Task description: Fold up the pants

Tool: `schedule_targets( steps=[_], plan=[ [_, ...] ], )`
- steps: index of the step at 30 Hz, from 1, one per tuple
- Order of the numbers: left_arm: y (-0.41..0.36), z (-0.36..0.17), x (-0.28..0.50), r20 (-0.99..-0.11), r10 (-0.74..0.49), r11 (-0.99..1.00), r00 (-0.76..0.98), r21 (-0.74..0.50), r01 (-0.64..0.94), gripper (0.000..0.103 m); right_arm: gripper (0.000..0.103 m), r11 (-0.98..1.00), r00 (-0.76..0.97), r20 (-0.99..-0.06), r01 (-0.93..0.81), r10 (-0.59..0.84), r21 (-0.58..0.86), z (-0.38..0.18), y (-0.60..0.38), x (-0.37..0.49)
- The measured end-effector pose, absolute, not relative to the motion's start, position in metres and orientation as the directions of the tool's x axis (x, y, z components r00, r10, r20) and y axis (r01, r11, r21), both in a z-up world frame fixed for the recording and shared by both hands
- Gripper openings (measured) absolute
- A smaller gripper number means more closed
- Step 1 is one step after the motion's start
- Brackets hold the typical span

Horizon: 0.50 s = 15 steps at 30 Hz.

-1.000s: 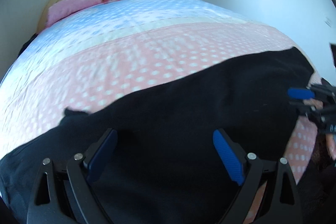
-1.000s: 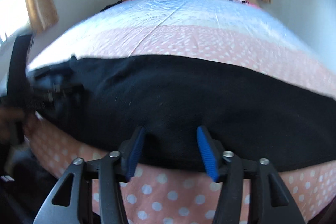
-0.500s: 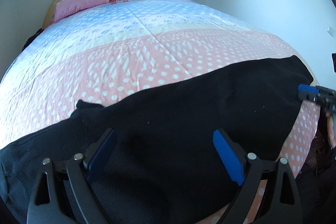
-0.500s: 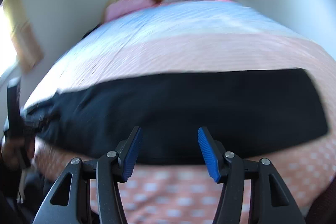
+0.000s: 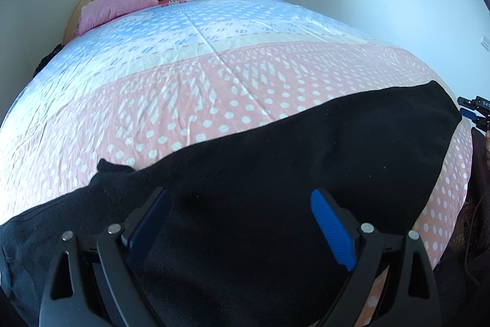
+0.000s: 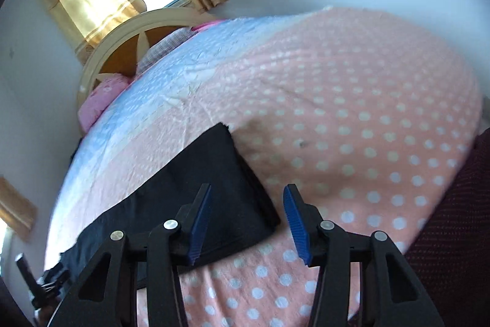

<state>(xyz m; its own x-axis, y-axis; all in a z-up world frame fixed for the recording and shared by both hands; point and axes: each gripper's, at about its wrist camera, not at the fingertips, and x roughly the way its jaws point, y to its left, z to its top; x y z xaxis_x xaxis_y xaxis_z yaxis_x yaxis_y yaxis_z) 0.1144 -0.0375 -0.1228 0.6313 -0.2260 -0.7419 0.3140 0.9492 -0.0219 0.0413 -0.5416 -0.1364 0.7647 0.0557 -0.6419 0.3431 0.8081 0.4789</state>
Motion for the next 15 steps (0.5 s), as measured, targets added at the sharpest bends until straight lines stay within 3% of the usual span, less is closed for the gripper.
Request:
schedule_targets(
  steps=[10,12,13,15],
  plan=[
    [-0.072,-0.115,0.123,-0.740,-0.273,0.915,0.615,-0.001,0.404,0.095,0.049,0.776,0.755,-0.642,0.322,0.135,0.543,-0.156,-0.557,0.048],
    [-0.078,-0.117,0.128,-0.749,-0.271,0.913,0.605,-0.002,0.407,0.095,0.038,0.771,0.755,-0.636,0.306,0.161,0.559,-0.157,-0.560,0.046],
    [-0.081,-0.117,0.130,-0.752,-0.275,0.912,0.599,-0.008,0.409,0.095,0.027,0.769,0.753,-0.634,0.298,0.175,0.565,-0.158,-0.562,0.046],
    [-0.089,-0.117,0.131,-0.753,-0.287,0.909,0.592,-0.019,0.417,0.095,0.024,0.767,0.752,-0.627,0.276,0.202,0.579,-0.157,-0.562,0.045]
  ],
)
